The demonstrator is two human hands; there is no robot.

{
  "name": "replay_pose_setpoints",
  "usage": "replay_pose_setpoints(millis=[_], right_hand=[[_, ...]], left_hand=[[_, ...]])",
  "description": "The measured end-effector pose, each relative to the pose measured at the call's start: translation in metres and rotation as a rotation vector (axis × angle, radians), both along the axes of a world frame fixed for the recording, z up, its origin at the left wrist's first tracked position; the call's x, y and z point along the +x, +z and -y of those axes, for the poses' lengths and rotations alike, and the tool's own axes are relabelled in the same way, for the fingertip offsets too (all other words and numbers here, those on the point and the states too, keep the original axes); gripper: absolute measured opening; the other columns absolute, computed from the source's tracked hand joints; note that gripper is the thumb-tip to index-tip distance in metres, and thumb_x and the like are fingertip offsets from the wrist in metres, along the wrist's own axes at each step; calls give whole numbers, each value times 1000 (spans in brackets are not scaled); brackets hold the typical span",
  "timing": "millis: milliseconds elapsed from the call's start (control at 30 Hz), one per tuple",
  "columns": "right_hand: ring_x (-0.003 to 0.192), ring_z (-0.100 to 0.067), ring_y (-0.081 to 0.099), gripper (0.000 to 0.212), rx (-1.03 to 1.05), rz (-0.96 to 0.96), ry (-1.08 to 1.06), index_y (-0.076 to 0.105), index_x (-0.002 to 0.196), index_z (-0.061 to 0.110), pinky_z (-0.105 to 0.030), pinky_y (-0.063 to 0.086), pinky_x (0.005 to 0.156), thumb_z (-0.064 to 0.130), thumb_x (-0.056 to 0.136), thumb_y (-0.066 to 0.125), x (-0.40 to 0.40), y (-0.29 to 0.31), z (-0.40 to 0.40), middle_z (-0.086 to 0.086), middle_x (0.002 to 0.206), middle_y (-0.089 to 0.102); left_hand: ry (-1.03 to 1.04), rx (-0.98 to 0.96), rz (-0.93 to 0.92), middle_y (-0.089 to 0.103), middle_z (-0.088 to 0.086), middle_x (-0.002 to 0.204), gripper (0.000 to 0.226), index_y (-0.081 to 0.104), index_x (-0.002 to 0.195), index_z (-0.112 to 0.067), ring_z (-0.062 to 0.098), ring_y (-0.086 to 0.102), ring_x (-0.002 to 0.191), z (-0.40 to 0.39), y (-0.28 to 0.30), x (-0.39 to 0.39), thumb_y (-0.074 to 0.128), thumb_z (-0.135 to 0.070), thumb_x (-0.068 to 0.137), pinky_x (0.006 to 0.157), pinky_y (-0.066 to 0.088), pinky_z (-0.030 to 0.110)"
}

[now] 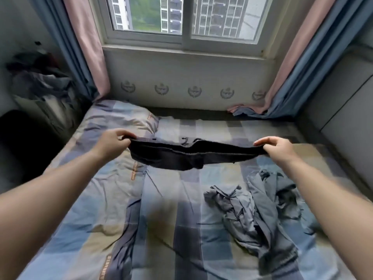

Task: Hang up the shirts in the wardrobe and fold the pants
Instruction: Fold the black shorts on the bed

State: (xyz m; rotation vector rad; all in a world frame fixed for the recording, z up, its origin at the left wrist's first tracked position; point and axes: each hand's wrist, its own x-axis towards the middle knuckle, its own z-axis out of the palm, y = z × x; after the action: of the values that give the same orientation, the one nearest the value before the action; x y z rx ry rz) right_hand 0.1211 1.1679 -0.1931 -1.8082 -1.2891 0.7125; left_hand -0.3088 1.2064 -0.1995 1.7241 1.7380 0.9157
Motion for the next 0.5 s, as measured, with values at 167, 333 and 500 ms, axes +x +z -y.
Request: replay_pose_setpoints(millis=[167, 333, 500], right_hand=[[82, -15, 61, 37, -326, 278, 229, 74, 84, 18, -20, 40, 65, -8, 77, 49, -5, -105, 55, -4, 90, 72], [105, -18, 63, 38, -564, 357, 328, 75, 101, 12, -16, 40, 78, -7, 79, 50, -10, -228, 105, -4, 108, 72], [107, -18, 61, 39, -749, 376, 430, 73, 108, 14, -17, 39, 76, -3, 81, 50, -20, -343, 158, -4, 114, 70]], left_hand=[[-144, -248, -319, 72, 10, 103, 30, 75, 95, -6, 25, 63, 98, 56, -123, 4, 57, 9, 77, 83, 43, 26], [-181, -465, -413, 67, 17, 115, 38, 72, 105, -1, 31, 58, 113, 121, -254, 21, 51, 12, 76, 100, 41, 34], [-225, -572, -502, 62, 8, 129, 43, 69, 116, -8, 25, 53, 123, 183, -360, 24, 50, 7, 81, 105, 37, 33]])
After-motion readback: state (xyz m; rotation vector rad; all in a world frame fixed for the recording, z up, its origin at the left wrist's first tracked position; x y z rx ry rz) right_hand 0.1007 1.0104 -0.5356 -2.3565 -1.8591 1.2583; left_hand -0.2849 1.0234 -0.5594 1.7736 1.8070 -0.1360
